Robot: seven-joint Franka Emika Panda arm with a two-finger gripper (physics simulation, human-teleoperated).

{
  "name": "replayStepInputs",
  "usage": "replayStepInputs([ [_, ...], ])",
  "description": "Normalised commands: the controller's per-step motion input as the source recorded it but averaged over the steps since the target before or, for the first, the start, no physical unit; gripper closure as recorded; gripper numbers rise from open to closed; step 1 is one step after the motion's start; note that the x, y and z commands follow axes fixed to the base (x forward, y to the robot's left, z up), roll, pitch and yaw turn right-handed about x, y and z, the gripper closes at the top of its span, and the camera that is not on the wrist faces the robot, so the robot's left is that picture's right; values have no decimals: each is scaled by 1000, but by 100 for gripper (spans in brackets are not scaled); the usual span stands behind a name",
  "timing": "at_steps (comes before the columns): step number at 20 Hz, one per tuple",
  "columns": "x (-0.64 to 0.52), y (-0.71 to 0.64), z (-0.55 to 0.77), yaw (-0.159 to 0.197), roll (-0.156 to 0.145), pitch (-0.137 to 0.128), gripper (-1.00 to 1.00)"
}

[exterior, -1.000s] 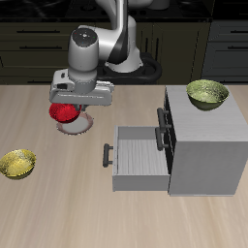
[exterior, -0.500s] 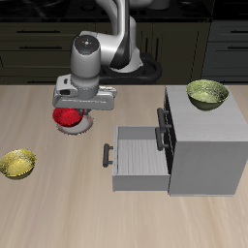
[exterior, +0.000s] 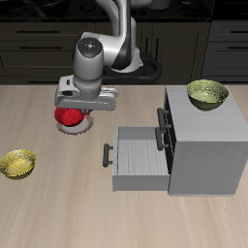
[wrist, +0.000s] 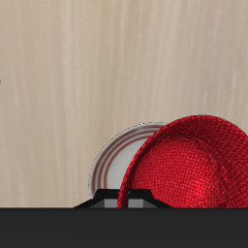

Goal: Place the red bowl on the plate

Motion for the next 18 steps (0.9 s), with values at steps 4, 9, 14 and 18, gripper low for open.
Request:
replayStepInputs([
  [4, -221, -10, 28, 10, -27, -52, 100],
  [9, -138, -42, -49, 1, -24, -9, 100],
  [14, -104, -68, -174, -12, -16, 17, 100],
  [18, -9, -94, 2, -2, -12, 5, 100],
])
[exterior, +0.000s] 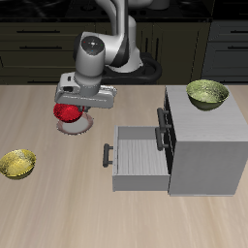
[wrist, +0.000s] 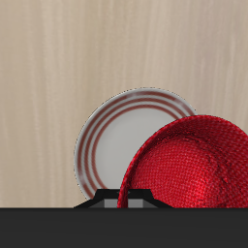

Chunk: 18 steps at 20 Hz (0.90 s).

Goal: Place the red bowl on the plate

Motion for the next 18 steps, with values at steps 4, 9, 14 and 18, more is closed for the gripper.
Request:
replayStepInputs([
  [4, 18, 7, -139, 17, 2, 13, 100],
  [9, 63, 90, -48, 14, 12, 5, 100],
  [14, 58, 72, -20, 43, -17, -13, -100],
  [18, 20, 59, 22, -3, 0, 1, -100],
])
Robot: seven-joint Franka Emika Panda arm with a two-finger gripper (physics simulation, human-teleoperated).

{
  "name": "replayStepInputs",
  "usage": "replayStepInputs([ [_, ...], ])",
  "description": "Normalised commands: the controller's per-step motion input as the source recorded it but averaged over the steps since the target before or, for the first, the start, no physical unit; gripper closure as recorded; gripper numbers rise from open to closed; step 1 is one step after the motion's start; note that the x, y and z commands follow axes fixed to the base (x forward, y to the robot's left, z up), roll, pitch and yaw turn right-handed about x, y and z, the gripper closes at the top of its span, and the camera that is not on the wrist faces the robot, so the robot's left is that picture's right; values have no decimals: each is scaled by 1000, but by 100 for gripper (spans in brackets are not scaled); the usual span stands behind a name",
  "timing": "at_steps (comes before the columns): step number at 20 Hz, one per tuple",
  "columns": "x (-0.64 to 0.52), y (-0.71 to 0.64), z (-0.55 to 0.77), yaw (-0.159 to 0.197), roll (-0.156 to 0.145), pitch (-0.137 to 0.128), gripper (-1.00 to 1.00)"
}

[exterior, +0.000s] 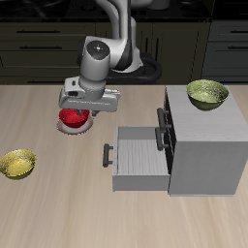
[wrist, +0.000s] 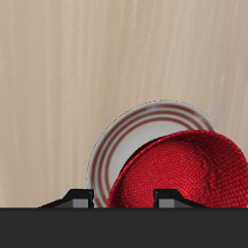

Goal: Place the red bowl on the plate

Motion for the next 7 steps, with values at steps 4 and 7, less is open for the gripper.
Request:
replayStepInputs([
  [4, 26, 92, -25, -7, 13, 4, -100],
  [7, 5, 84, -14, -6, 4, 0, -100],
])
